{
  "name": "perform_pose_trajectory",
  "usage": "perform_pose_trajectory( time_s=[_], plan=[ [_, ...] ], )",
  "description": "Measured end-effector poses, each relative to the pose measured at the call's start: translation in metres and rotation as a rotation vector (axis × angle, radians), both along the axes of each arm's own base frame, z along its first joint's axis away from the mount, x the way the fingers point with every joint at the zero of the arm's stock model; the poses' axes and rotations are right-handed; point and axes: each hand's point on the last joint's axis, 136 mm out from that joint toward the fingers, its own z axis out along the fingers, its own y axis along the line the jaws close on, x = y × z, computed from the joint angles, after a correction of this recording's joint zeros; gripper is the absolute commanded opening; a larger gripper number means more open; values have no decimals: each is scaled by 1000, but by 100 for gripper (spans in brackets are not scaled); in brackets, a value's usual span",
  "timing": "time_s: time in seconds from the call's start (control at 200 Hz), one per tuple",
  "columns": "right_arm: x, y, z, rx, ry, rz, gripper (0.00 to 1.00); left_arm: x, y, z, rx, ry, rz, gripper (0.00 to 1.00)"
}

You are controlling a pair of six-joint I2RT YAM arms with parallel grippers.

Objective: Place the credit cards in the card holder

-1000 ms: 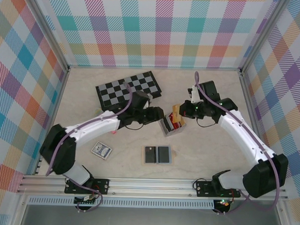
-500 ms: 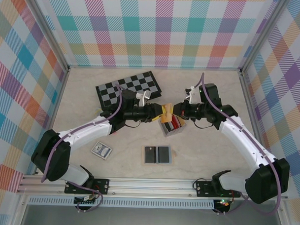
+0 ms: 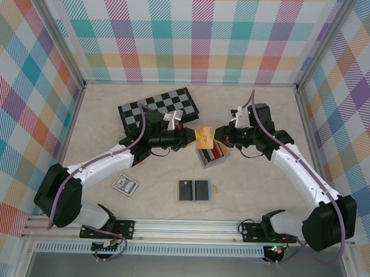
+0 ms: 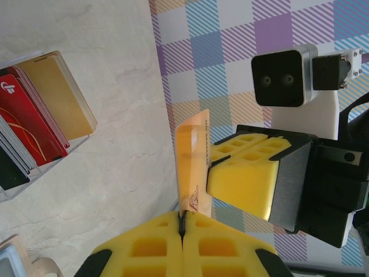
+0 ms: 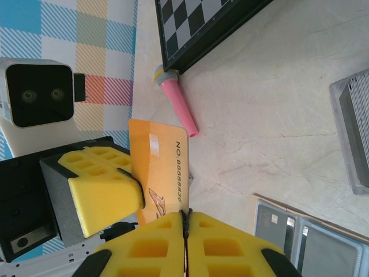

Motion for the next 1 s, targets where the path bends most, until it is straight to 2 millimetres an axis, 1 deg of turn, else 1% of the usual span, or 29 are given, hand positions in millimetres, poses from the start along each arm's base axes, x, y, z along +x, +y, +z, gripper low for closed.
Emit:
perform_pose_trajectory(
  time_s=[0.045,0.135,0.175,0.27,0.355,0.395,0.405,0.435,0.485,0.53,0.555,0.595,0.68,0.735,0.775,0.845,0.9,0.945,1.0],
  plan=[
    [0,0,0,5,3,1,18,0,0,1,-3,-3,-3,0],
    [-1,2,-1,22,12,6,23,-1,-1,8,-23,-23,-12,0],
    [-2,3,-1,33,13,13,24,-2,-1,11,-29,-29,-14,0],
    [-4,7,2,62,15,34,15,-2,-2,15,-41,-36,-16,0],
    [-3,7,5,79,9,38,8,-1,1,11,-37,-22,-6,0],
    [-3,8,6,87,8,40,6,1,3,8,-33,-18,2,0],
    [-3,8,7,89,9,40,5,1,3,8,-32,-17,3,3],
    [-3,8,8,92,3,43,4,1,4,6,-26,-11,7,15],
    [-4,9,8,91,1,46,4,1,5,2,-12,-8,10,27],
    [-4,8,6,77,-2,39,4,1,7,-5,15,1,20,41],
    [-5,6,4,64,1,34,4,1,9,-10,37,9,23,44],
    [-7,3,0,37,3,23,4,0,13,-19,77,27,38,45],
    [-16,-6,-19,-48,21,-8,4,-4,27,-43,186,76,77,51],
    [-26,-12,-39,-128,48,-30,4,-8,38,-59,258,98,100,54],
    [-37,-13,-55,-185,68,-24,3,-14,46,-71,306,119,114,54],
    [-63,-11,-88,-306,106,13,3,-28,64,-97,394,164,135,58],
    [-83,-11,-111,-396,130,47,4,-43,78,-119,460,210,142,58],
    [-98,-12,-125,-454,143,73,4,-54,88,-136,509,244,146,59],
    [-108,-16,-138,-504,156,80,4,-68,97,-152,556,278,143,59]
  ],
)
